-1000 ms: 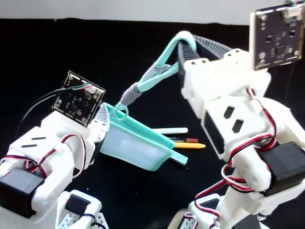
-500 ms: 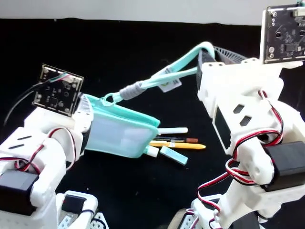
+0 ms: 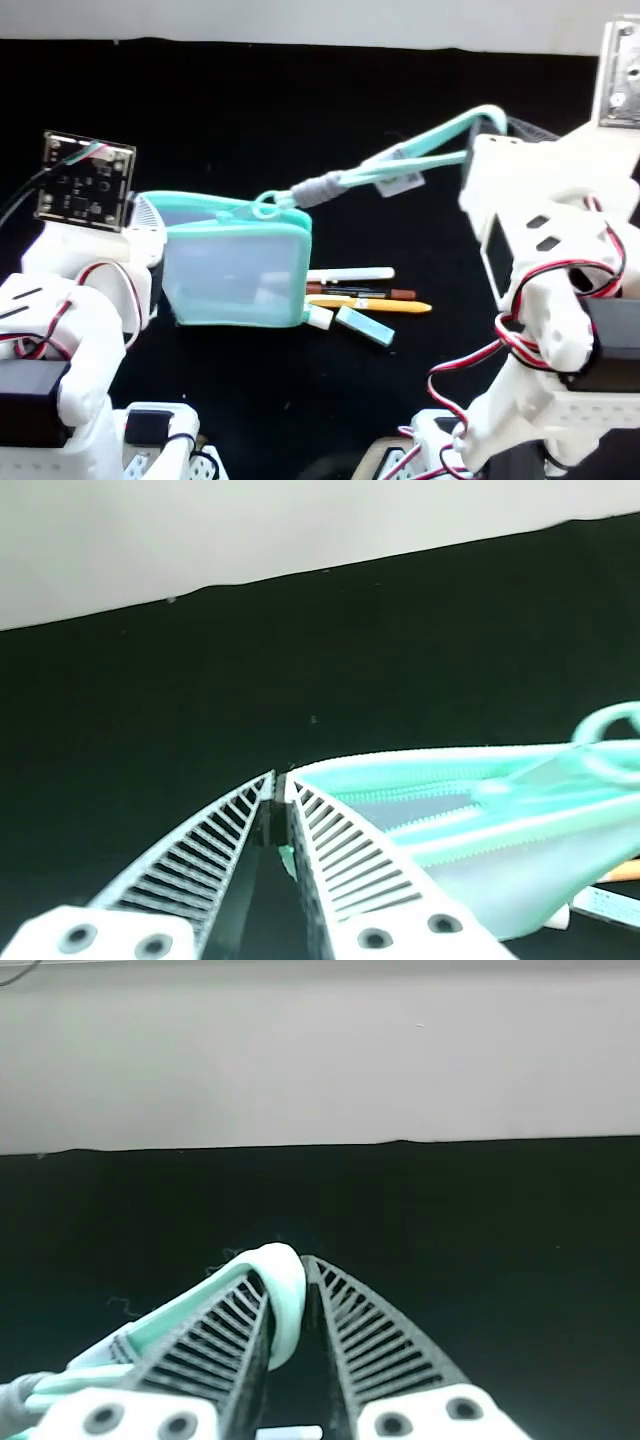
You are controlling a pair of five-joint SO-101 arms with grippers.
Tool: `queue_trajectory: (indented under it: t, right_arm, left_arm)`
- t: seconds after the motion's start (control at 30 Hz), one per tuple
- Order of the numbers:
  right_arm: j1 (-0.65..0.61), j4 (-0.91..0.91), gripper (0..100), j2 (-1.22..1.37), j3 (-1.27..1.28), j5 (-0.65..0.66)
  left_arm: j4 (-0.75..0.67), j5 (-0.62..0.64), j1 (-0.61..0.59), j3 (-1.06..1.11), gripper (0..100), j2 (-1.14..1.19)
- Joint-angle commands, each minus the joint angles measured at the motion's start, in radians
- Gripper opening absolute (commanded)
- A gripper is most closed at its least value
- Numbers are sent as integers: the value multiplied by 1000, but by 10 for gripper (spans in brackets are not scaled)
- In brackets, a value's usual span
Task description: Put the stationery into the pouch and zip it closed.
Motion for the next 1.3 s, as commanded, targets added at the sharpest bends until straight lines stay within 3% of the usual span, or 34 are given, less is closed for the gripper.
queue_trajectory:
  t: [0.0, 0.33, 0.57, 1.07, 1.27]
  right_arm:
    - [64, 4, 8, -5, -12, -5]
    - [71, 16, 8, 2, -8, -8]
    - [157, -10, 8, -5, 140, -9]
    - [153, -44, 15, -8, 225, -3]
    - [104, 15, 269, -8, 225, -3]
  left_arm:
    - [-14, 8, -30, -30, 7, -4]
    - [-14, 8, -30, 31, 7, -7]
    - [-14, 8, -31, 38, 7, -7]
    - [-14, 8, -31, 38, 7, -10]
    - [-14, 6, -31, 38, 7, -12]
